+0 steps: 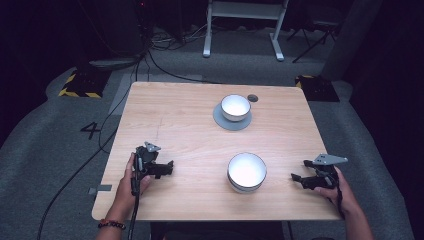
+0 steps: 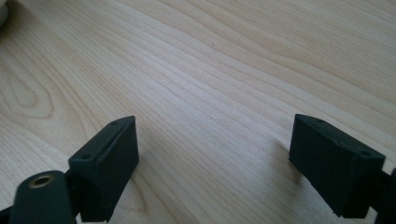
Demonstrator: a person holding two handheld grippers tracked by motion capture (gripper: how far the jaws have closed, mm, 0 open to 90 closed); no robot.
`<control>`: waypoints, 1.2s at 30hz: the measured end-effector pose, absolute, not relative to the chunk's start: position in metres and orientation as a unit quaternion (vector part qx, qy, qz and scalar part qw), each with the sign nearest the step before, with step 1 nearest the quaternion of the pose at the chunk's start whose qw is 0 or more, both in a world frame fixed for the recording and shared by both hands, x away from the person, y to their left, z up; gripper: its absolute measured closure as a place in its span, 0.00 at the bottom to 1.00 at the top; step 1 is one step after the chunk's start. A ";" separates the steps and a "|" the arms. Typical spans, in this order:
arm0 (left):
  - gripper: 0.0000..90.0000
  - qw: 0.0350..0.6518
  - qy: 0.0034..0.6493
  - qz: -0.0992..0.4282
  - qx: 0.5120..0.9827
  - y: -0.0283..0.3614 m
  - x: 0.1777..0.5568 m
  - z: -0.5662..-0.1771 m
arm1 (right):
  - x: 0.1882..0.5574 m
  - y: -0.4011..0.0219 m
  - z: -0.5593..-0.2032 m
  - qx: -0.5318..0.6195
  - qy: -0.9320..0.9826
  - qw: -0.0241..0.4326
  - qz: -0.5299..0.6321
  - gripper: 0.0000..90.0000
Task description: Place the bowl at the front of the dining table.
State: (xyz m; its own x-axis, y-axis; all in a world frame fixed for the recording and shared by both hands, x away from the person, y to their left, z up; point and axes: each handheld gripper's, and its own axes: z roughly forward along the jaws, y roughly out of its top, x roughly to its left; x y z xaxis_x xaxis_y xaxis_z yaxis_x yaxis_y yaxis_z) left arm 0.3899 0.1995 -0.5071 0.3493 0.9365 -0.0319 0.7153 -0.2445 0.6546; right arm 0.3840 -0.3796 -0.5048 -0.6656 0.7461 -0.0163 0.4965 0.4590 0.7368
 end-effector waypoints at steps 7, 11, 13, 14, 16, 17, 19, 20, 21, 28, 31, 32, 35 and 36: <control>0.00 0.293 0.541 0.188 0.766 0.199 0.390 -0.507 | 0.384 -0.379 -0.505 0.370 0.837 0.171 0.364 0.18; 0.00 0.294 0.541 0.188 0.766 0.199 0.390 -0.507 | 0.384 -0.379 -0.505 0.369 0.837 0.172 0.364 0.18; 0.00 0.294 0.539 0.187 0.767 0.200 0.390 -0.507 | 0.384 -0.379 -0.505 0.369 0.838 0.173 0.364 0.18; 0.00 0.295 0.538 0.187 0.767 0.200 0.390 -0.507 | 0.384 -0.379 -0.505 0.369 0.838 0.173 0.364 0.18; 0.00 0.296 0.539 0.187 0.767 0.199 0.390 -0.507 | 0.384 -0.378 -0.505 0.369 0.838 0.173 0.364 0.18; 0.00 0.295 0.538 0.187 0.767 0.200 0.390 -0.507 | 0.384 -0.378 -0.505 0.369 0.838 0.173 0.364 0.18; 0.00 0.296 0.538 0.187 0.767 0.200 0.390 -0.507 | 0.384 -0.378 -0.505 0.368 0.838 0.173 0.364 0.17; 0.00 0.295 0.538 0.187 0.767 0.200 0.390 -0.507 | 0.384 -0.378 -0.505 0.368 0.838 0.173 0.365 0.17; 0.00 0.296 0.538 0.187 0.767 0.199 0.390 -0.507 | 0.384 -0.378 -0.505 0.368 0.838 0.173 0.365 0.18; 0.00 0.295 0.539 0.187 0.767 0.199 0.390 -0.507 | 0.384 -0.378 -0.505 0.367 0.838 0.174 0.365 0.18; 0.00 0.294 0.539 0.186 0.767 0.199 0.390 -0.507 | 0.384 -0.378 -0.505 0.368 0.838 0.173 0.365 0.18; 0.00 0.296 0.538 0.186 0.767 0.199 0.390 -0.507 | 0.384 -0.378 -0.505 0.368 0.838 0.173 0.364 0.18; 0.00 0.295 0.539 0.187 0.767 0.199 0.390 -0.507 | 0.384 -0.378 -0.505 0.367 0.838 0.172 0.365 0.18; 0.00 0.294 0.539 0.187 0.767 0.199 0.390 -0.507 | 0.384 -0.378 -0.505 0.366 0.839 0.174 0.363 0.18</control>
State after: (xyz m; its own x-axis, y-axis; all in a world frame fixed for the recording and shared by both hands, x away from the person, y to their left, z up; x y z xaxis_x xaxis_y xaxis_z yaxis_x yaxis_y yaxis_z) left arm 0.3902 0.1994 -0.5068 0.3497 0.9364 -0.0295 0.7170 -0.2472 0.6518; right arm 0.3843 -0.3784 -0.5050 -0.6722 0.7399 -0.0259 0.4877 0.4689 0.7365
